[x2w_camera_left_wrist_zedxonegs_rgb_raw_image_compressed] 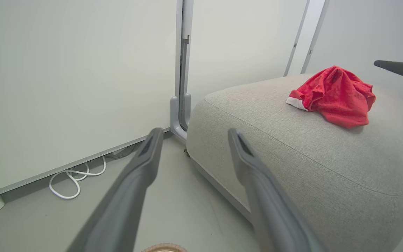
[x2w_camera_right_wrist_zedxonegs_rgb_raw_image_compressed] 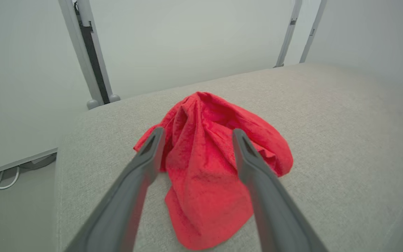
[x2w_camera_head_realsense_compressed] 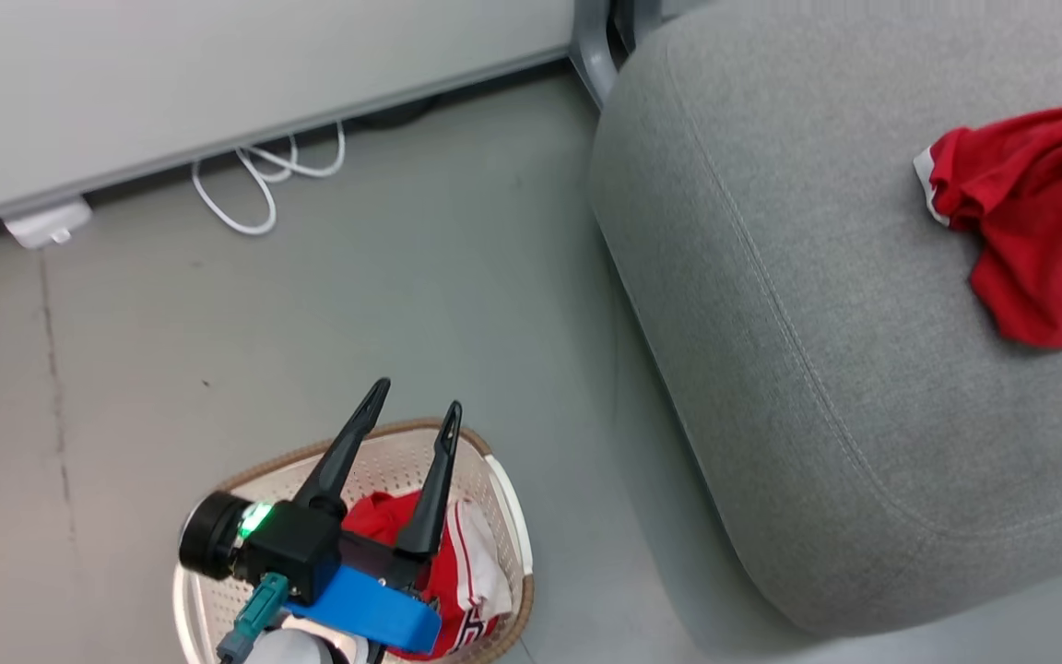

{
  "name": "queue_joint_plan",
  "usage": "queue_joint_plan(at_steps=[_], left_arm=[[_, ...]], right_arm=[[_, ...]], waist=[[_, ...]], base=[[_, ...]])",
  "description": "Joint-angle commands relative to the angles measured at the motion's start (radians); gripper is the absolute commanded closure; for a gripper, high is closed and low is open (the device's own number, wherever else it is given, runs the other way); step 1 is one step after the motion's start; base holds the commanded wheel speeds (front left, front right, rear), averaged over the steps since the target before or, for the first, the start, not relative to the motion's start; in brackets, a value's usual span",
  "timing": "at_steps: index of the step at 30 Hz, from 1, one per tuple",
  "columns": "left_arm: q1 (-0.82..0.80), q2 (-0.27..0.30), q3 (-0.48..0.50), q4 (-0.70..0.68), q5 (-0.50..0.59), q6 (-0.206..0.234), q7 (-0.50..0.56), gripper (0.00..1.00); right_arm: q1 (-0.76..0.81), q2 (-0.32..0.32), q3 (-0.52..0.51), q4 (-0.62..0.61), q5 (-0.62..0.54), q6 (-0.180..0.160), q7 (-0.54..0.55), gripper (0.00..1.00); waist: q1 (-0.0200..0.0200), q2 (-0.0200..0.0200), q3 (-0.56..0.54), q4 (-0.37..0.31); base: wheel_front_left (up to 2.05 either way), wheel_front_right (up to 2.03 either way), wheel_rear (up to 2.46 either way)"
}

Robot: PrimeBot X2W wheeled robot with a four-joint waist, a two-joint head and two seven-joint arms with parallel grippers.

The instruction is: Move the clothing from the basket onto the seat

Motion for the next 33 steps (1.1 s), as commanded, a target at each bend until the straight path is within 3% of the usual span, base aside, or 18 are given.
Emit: queue_joint_plan(at_steps=[1,18,27,33], left_arm=[[0.015,-0.007,0.015,0.007,0.005,0.003,-0.005,0.0],[0.158,-0.077,0.181,0.086,0.0,0.008,-0.004,0.0],[0.174,-0.087,0.243,0.136,0.001,0.005,-0.004,0.0],[0.17,-0.09,0.271,0.166,-0.004,0.006,-0.004,0.0]], right_arm=[[0.034,0.01,0.012,-0.025,-0.006,0.0,-0.005,0.0],[0.456,0.106,0.171,-0.461,0.009,0.0,0.044,0.0],[0.651,0.2,0.165,-0.718,-0.033,0.0,0.114,0.0],[0.734,0.246,0.154,-0.794,-0.053,0.0,0.138,0.0]], waist=[[0.0002,0.0,-0.056,0.025],[0.0002,0.0,-0.247,0.138],[0.0002,0.0,-0.286,0.201],[0.0002,0.0,-0.3,0.237]], base=[[0.0,0.0,0.0],[0.0,0.0,0.0],[0.0,0.0,0.0],[0.0,0.0,0.0]])
